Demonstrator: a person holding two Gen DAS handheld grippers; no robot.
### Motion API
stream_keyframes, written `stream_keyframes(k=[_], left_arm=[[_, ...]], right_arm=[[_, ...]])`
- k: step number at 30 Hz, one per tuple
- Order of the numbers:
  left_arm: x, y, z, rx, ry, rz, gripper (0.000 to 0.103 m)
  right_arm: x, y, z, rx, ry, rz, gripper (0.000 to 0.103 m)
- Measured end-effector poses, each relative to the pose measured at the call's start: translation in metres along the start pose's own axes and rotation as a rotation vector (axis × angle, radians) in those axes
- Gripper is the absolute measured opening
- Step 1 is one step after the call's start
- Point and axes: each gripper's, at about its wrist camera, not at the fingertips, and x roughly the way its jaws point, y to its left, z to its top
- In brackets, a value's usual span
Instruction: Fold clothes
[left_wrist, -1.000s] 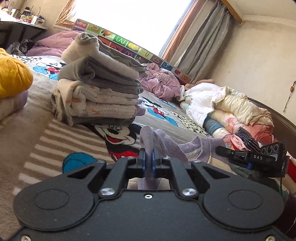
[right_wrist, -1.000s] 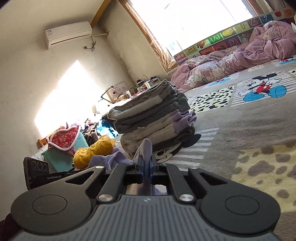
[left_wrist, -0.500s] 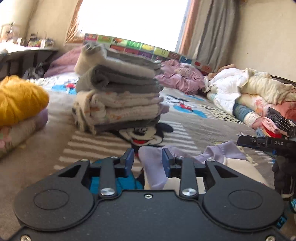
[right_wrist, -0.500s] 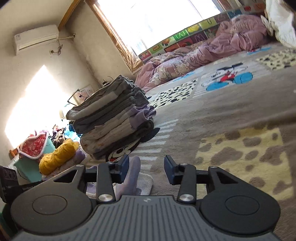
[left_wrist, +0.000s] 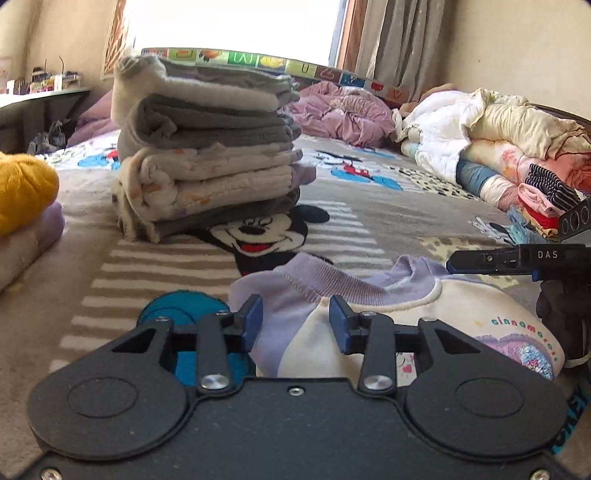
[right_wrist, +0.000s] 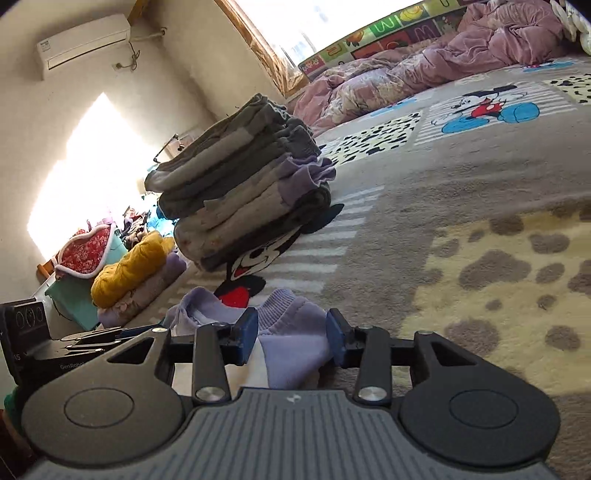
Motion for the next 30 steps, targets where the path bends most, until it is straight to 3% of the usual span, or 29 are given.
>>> stream_keyframes(k=[3, 4, 6, 7, 9, 12, 15, 19, 21, 24, 26, 28, 30], left_arm=[[-0.001, -0.002, 0.003, 0.016, -0.057, 0.005, 0.038], [0.005, -0.001, 0.002, 0.004, -0.028, 0.0, 0.038], [0.025, 0.004, -0.002, -0.027, 0.113, 0.019, 0.04], [0.03, 0.006, -0.005, -0.046, 0.141, 0.038, 0.047], [0.026, 0.007, -0.002, -0.062, 0.149, 0.049, 0.048], [0.011, -0.003, -0.001, -0.004, 0.094, 0.055, 0.047], [-0.005, -0.013, 0.001, 0.05, 0.035, 0.056, 0.046], [-0.041, -0.028, -0.001, 0.092, -0.072, -0.02, 0.046], [-0.051, -0.032, -0.008, 0.096, -0.063, -0.067, 0.046], [-0.037, -0.036, -0.027, 0.097, 0.089, -0.028, 0.046], [-0.029, -0.04, -0.037, 0.136, 0.119, 0.001, 0.046], [-0.043, -0.046, -0.032, 0.146, 0.064, -0.006, 0.043], [-0.058, -0.051, -0.033, 0.15, 0.019, -0.036, 0.043]], right_arm=[[0.0, 0.016, 0.001, -0.109, -0.005, -0.001, 0.043], [0.004, 0.018, 0.001, -0.124, 0.007, -0.008, 0.043], [0.013, 0.01, -0.003, -0.08, 0.054, -0.014, 0.042], [0.019, 0.005, -0.006, -0.049, 0.081, -0.016, 0.042], [0.018, -0.002, -0.003, -0.003, 0.081, -0.008, 0.042], [0.004, -0.001, 0.0, -0.003, 0.023, 0.0, 0.044], [-0.014, 0.019, 0.005, -0.118, -0.005, -0.006, 0.044], [-0.047, 0.052, -0.001, -0.245, -0.054, 0.001, 0.044], [-0.063, 0.068, -0.01, -0.303, -0.061, 0.013, 0.044], [-0.054, 0.079, -0.038, -0.307, 0.073, -0.015, 0.043], [-0.046, 0.075, -0.05, -0.278, 0.105, -0.041, 0.043], [-0.044, 0.076, -0.054, -0.27, 0.109, -0.073, 0.04], [-0.065, 0.093, -0.052, -0.309, 0.018, -0.053, 0.041]])
